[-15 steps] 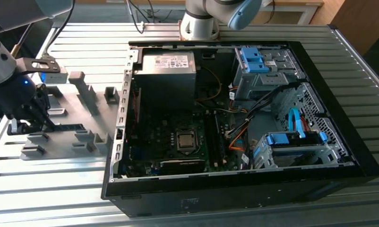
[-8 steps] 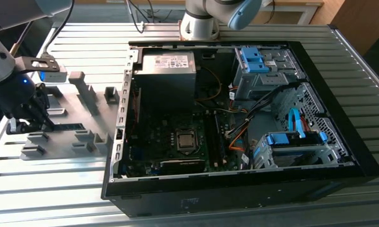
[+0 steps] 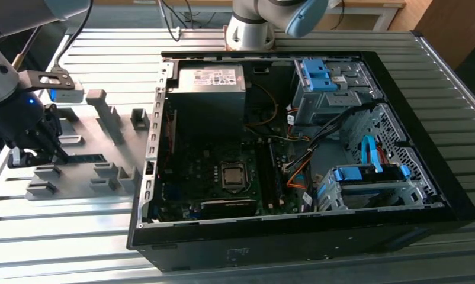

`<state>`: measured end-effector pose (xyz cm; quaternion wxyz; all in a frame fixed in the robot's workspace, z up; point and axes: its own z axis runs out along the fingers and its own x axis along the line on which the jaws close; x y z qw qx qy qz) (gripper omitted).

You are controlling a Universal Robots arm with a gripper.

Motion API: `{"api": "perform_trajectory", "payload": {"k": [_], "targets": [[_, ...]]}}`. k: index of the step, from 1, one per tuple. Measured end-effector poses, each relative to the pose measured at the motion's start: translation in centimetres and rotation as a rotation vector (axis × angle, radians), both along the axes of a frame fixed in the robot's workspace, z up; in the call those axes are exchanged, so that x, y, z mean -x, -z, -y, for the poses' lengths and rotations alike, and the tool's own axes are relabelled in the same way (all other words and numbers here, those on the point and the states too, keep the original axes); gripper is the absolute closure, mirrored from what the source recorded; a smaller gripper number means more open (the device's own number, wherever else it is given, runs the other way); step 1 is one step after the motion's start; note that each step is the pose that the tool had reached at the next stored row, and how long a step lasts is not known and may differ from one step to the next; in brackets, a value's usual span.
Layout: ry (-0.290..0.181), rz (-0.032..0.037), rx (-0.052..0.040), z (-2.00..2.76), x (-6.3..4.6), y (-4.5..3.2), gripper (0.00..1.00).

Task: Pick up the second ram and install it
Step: 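Pick up the second ram and move it above second insertion slot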

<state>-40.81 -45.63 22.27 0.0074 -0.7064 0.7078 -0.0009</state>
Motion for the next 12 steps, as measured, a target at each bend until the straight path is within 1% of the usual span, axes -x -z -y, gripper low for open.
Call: {"api": "perform_trajectory", "payload": {"k": [2,5,12], "targets": [[0.0,-0.0001,-0.0001,0.0,0.0,-0.03,0.86],[0.0,-0.0001,0.0,0.0,0.0,-0.28,0.86],[0.0,0.0,-0.0001,0.0,0.0,-1.28,0.86]]}}
